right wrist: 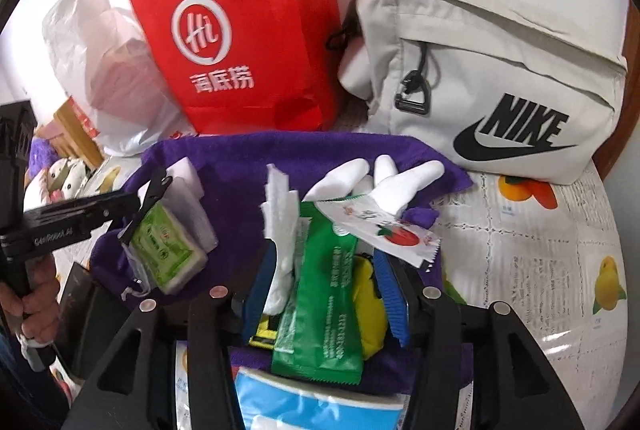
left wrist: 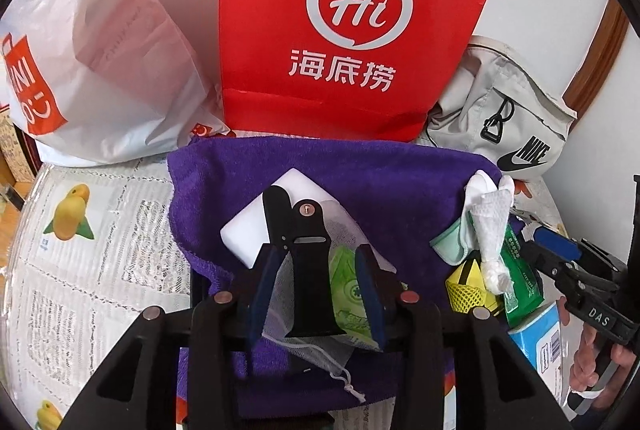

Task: Organize soft objects

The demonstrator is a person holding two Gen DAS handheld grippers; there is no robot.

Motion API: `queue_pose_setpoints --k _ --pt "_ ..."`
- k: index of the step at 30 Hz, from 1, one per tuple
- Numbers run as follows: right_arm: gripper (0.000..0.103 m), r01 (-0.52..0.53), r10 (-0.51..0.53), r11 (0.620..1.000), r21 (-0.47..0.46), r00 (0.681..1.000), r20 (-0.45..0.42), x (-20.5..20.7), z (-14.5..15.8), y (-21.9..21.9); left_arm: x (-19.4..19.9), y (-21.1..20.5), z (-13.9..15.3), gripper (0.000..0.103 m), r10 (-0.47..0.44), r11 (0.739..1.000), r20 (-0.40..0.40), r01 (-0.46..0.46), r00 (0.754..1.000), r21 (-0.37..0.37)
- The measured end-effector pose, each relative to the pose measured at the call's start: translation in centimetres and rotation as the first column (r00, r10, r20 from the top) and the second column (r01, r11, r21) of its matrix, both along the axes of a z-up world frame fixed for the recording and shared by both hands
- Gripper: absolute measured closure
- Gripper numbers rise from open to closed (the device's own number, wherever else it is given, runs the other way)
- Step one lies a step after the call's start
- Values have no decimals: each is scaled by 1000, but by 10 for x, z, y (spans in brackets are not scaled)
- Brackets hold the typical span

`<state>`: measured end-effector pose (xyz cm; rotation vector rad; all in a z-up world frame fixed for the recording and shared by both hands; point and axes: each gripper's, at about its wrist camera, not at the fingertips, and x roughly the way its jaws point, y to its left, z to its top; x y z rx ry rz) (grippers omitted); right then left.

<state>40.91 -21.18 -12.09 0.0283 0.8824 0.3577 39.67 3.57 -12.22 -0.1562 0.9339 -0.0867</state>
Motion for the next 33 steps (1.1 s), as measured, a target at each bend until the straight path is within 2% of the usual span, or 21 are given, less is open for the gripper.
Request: queue_pose_setpoints --k 4,7,13,16,22,23,26,33 --pt "52 -15 15 1000 0 1000 -11 -9 0 3 -9 -1 10 64 -5 1000 9 5 1000 1" --pt "52 -25 25 1000 11 1000 -15 -22 2 3 -17 -2 16 58 -12 1000 19 12 1000 -2" --pt "52 -34 35 999 37 999 -26 -50 8 4 -33 -3 26 58 -12 1000 26 12 1000 -10" --pt "52 -35 36 999 39 999 -9 -67 16 3 -47 -7 36 58 -22 1000 36 22 999 -5" --pt "52 25 -27 999 30 998 61 -113 43 -4 -87 -13 53 51 -35 999 62 35 997 10" --pt "51 35 -37 999 31 997 73 -120 48 -6 -92 -13 55 50 -36 999 65 36 997 10" --pt "36 68 -73 997 46 990 117 -149 64 -11 -117 -16 64 46 -38 999 80 37 996 10" --pt "32 109 -112 994 28 976 186 -203 88 -17 -172 -23 80 40 -52 999 117 52 992 7"
